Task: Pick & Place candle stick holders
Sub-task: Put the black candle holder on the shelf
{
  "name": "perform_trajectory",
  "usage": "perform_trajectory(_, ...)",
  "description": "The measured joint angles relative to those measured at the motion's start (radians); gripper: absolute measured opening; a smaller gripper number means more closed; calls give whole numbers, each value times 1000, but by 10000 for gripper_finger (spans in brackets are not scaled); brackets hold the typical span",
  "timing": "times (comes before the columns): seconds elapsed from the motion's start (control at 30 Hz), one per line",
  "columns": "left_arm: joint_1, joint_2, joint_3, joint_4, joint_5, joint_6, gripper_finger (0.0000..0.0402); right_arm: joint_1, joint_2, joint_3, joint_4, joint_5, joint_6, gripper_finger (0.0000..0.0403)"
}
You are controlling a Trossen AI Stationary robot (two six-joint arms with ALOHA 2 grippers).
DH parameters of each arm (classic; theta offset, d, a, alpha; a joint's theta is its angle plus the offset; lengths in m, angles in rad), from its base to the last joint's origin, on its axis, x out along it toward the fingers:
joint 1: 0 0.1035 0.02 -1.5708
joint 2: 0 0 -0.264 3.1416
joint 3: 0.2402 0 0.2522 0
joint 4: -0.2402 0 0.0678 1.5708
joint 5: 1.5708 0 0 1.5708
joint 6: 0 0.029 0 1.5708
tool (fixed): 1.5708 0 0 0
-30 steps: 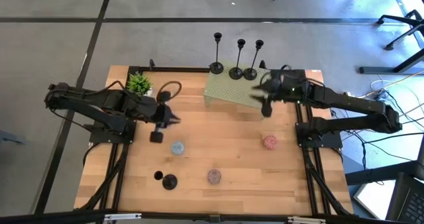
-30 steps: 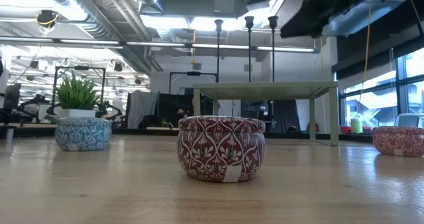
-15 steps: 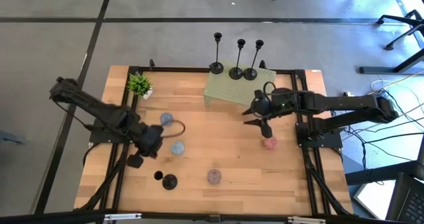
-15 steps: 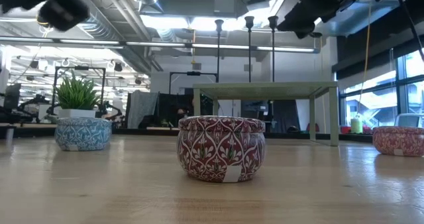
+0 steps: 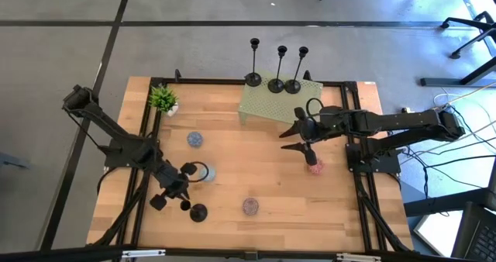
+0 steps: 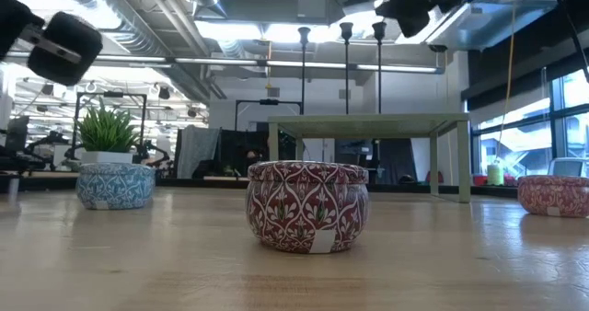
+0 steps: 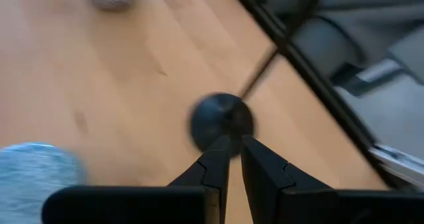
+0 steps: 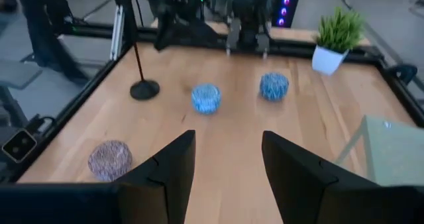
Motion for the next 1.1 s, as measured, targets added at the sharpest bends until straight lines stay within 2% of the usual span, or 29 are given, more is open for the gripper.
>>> perform_trajectory(0.13, -11, 0, -7, 30, -101, 19, 33, 0, 0, 0, 29, 0, 0, 179)
perform_trajectory(0.43, -49, 0, -7, 65, -25, 61, 33, 0, 0, 0, 30, 0, 0, 179)
perform_trajectory(0.57, -66, 2, -7, 72, -71, 92, 33, 0, 0, 0, 30, 0, 0, 179)
perform_trajectory(0.73, -67, 13, -8, 79, -85, -19, 33, 0, 0, 0, 30, 0, 0, 179)
perform_trajectory(0.93, -67, 37, -8, 80, -90, -265, 33, 0, 0, 0, 30, 0, 0, 179)
perform_trajectory(1.1, -69, 73, -8, 80, -95, -311, 35, 0, 0, 0, 30, 0, 0, 179)
